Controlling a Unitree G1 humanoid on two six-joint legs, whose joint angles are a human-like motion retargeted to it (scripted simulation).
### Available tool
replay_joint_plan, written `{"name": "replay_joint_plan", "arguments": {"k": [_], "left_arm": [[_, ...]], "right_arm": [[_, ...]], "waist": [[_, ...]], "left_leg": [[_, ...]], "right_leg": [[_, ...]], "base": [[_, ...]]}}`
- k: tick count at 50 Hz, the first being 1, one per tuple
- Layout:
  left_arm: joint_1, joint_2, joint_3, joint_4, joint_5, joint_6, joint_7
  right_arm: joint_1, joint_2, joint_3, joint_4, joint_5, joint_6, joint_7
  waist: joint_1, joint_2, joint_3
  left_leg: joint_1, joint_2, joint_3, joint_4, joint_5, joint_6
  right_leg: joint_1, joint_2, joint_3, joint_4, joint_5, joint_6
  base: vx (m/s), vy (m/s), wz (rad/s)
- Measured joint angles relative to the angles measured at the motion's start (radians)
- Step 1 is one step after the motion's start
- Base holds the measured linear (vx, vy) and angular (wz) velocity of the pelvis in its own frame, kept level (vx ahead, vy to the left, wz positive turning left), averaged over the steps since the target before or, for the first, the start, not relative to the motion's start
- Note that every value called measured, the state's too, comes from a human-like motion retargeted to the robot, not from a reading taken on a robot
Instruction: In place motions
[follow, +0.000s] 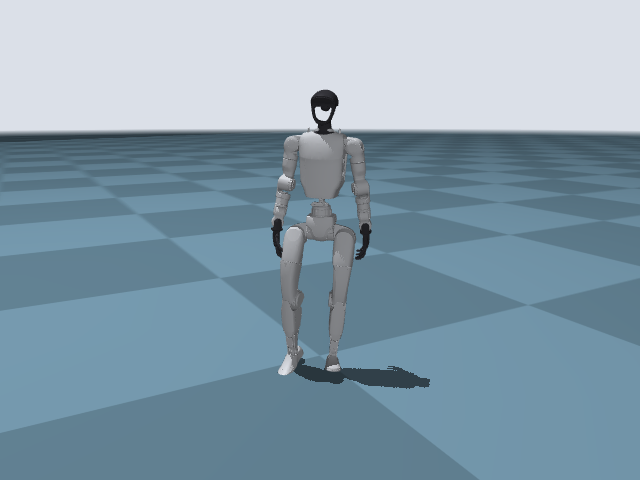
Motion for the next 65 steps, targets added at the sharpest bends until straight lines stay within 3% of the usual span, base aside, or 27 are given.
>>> {"name": "replay_joint_plan", "arguments": {"k": [3, 5, 7, 14, 23, 30, 40, 43, 45, 47, 49, 57, 60, 65], "left_arm": [[0.037, -0.004, 0.025, -0.009, -0.014, 0.003, -0.003], [0.043, -0.006, 0.025, -0.012, -0.025, 0.011, -0.012], [0.029, -0.019, 0.024, -0.021, -0.034, 0.011, -0.005], [-0.051, -0.059, -0.029, -0.09, -0.05, 0.004, -0.045], [-0.165, -0.098, -0.151, -0.224, -0.025, -0.023, -0.105], [-0.194, -0.116, -0.168, -0.271, -0.043, -0.026, -0.13], [-0.103, -0.093, -0.095, -0.257, 0.003, -0.009, -0.11], [-0.066, -0.082, -0.062, -0.244, 0.0, 0.0, -0.089], [-0.05, -0.072, -0.043, -0.251, 0.002, 0.011, -0.085], [-0.03, -0.061, -0.034, -0.271, 0.002, 0.01, -0.083], [-0.01, -0.054, -0.031, -0.283, 0.0, 0.004, -0.079], [0.026, -0.052, -0.026, -0.274, -0.013, -0.017, -0.054], [0.048, -0.065, -0.025, -0.218, -0.02, -0.011, -0.041], [0.084, -0.085, 0.032, -0.127, -0.004, 0.02, -0.057]], "right_arm": [[-0.018, 0.009, 0.025, -0.062, 0.006, -0.016, 0.026], [-0.03, 0.015, 0.032, -0.089, 0.007, -0.024, 0.047], [-0.043, 0.018, 0.03, -0.112, 0.01, -0.029, 0.055], [-0.054, 0.013, 0.067, -0.133, 0.003, -0.041, 0.056], [-0.005, -0.013, -0.005, 0.075, -0.022, 0.031, 0.017], [0.043, -0.023, -0.042, 0.093, -0.03, 0.045, -0.003], [0.036, -0.059, -0.066, 0.138, -0.027, 0.058, -0.005], [0.026, -0.065, -0.063, 0.127, -0.01, 0.058, -0.007], [0.014, -0.064, -0.062, 0.119, 0.007, 0.055, -0.007], [0.003, -0.066, -0.061, 0.115, 0.016, 0.051, -0.007], [-0.001, -0.072, -0.057, 0.111, 0.015, 0.053, -0.007], [-0.032, -0.098, -0.063, 0.031, -0.019, 0.035, 0.004], [-0.052, -0.098, -0.071, -0.015, -0.04, 0.033, 0.013], [-0.104, -0.061, -0.006, -0.088, 0.002, 0.018, 0.027]], "waist": [[0.037, -0.023, -0.007], [0.071, -0.024, -0.015], [0.072, -0.015, -0.022], [0.021, 0.002, 0.01], [0.058, 0.01, -0.012], [0.006, 0.027, -0.016], [-0.048, 0.065, -0.062], [-0.029, 0.059, -0.063], [-0.029, 0.03, -0.051], [-0.006, 0.005, -0.029], [0.031, 0.003, -0.009], [0.272, -0.018, 0.123], [0.362, -0.067, 0.185], [0.405, -0.17, 0.313]], "left_leg": [[0.012, -0.024, 0.062, -0.007, -0.011, -0.008], [0.012, -0.019, 0.105, -0.011, -0.014, -0.016], [-0.007, -0.006, 0.106, -0.009, -0.011, -0.026], [0.004, 0.01, 0.1, -0.028, 0.013, -0.046], [0.009, 0.031, 0.088, -0.035, 0.029, -0.07], [0.013, 0.054, 0.075, -0.048, 0.036, -0.092], [0.007, 0.12, 0.126, 0.029, 0.0, -0.148], [-0.045, 0.154, 0.16, 0.179, 0.067, -0.175], [-0.132, 0.176, 0.129, 0.368, 0.158, -0.159], [-0.235, 0.176, 0.099, 0.543, 0.175, -0.089], [-0.322, 0.186, 0.099, 0.577, 0.156, -0.09], [-0.751, 0.178, 0.003, 0.137, 0.097, -0.075], [-0.891, 0.249, 0.057, 0.087, 0.096, -0.056], [-0.935, 0.311, 0.033, -0.038, 0.134, 0.004]], "right_leg": [[0.047, -0.025, -0.06, -0.148, 0.009, -0.019], [0.041, -0.009, 0.071, -0.184, 0.034, 0.007], [0.018, -0.026, 0.031, -0.188, 0.043, 0.03], [0.012, 0.001, 0.041, -0.174, 0.027, -0.019], [0.024, 0.018, 0.015, -0.177, 0.012, -0.044], [0.022, 0.036, -0.007, -0.168, -0.005, -0.062], [0.015, 0.08, 0.02, -0.161, -0.025, -0.087], [0.011, 0.075, 0.058, -0.136, -0.04, -0.092], [0.012, 0.037, 0.064, -0.112, -0.057, -0.087], [0.016, 0.009, 0.074, -0.085, -0.071, -0.086], [0.031, 0.012, 0.08, -0.075, -0.077, -0.099], [0.049, 0.014, 0.141, -0.015, -0.087, -0.145], [0.034, -0.041, 0.208, 0.031, -0.096, -0.154], [0.008, -0.15, 0.344, 0.144, -0.133, -0.159]], "base": [[-0.15, -0.17, -0.87], [-0.21, -0.17, -0.81], [-0.28, -0.14, -0.18], [-0.22, -0.13, 0.13], [-0.05, -0.08, 0.12], [-0.11, -0.08, 0.11], [-0.12, -0.03, -0.15], [-0.16, -0.01, -0.5], [-0.21, -0.02, -0.02], [-0.16, -0.01, -0.1], [-0.15, 0.01, -0.21], [-0.21, 0.0, -0.59], [-0.13, 0.01, -1.01], [-0.11, 0.03, -1.04]]}}
